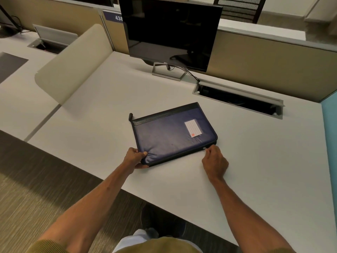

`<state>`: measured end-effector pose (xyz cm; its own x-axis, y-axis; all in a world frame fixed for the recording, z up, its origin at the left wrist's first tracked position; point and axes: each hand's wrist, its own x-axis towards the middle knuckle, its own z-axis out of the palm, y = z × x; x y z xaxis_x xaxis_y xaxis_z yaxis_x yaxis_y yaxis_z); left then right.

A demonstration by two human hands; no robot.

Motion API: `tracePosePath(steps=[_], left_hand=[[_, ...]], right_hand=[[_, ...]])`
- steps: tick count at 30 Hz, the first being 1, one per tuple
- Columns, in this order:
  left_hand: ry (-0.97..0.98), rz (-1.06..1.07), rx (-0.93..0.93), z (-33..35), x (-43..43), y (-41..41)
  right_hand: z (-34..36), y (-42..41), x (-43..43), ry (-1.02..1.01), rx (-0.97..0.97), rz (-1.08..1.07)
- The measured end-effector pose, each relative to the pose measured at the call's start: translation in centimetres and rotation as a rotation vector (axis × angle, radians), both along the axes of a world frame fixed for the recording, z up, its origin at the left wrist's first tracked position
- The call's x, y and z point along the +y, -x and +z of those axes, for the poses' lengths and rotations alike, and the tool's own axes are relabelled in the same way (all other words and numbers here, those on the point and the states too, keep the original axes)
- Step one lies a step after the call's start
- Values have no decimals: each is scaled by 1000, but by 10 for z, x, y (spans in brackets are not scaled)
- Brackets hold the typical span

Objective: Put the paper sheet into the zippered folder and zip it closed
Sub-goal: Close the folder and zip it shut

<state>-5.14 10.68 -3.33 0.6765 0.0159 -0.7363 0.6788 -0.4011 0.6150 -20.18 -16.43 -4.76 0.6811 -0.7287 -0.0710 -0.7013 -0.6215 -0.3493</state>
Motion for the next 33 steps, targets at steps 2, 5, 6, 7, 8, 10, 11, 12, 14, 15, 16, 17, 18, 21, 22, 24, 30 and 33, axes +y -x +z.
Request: tracePosePath(steps=[2,5,6,7,8,10,11,12,14,15,16,17,18,21,22,24,30,33], left_hand=[[-15,-6,6,1,0,-1],[-130,-95,-25,4,1,3],[-241,-159,-81,6,0,6],[-380,-222,-155,7,-2,9],[-512,-264,-241,8,-5,12],[-640,-315,-420,9,-16,20],[-664,-355,-510,9,-22,23],[-673,-410,-594,9,-29,27],[-654,-551,-735,9,-45,32],[-637,-635,-788,9,-54,33],[-618,-729,-823,9,-64,34],[-600,-834,-842,9,-76,33],[-585,-942,-853,9,-88,32],[-564,-1207,-868,8,-126,24],[-569,-1264,-872,8,-138,21],[-582,-1349,-878,8,-158,17],[-610,-1540,-856,5,-200,8],[-639,-1596,-903,3,-208,5]], right_hand=[[0,0,-14,-4,-8,3],[-2,0,-19,-17,-25,23],[-3,0,-18,-25,-30,25],[-4,0,-17,-33,-37,26],[-4,0,-17,-41,-46,27],[-4,2,-16,-58,-65,35],[-4,3,-16,-66,-70,41],[-3,3,-17,-72,-71,47],[-2,2,-20,-84,-67,54],[-2,1,-22,-91,-66,55],[-2,1,-23,-96,-65,51],[-3,0,-23,-98,-60,42],[-3,-1,-24,-99,-53,30],[-7,-5,-26,-107,-50,5],[-7,-7,-28,-101,-48,1],[-5,-8,-30,-98,-37,-22],[-6,-10,-29,-100,-45,-38],[-6,-13,-27,-99,-40,-51]])
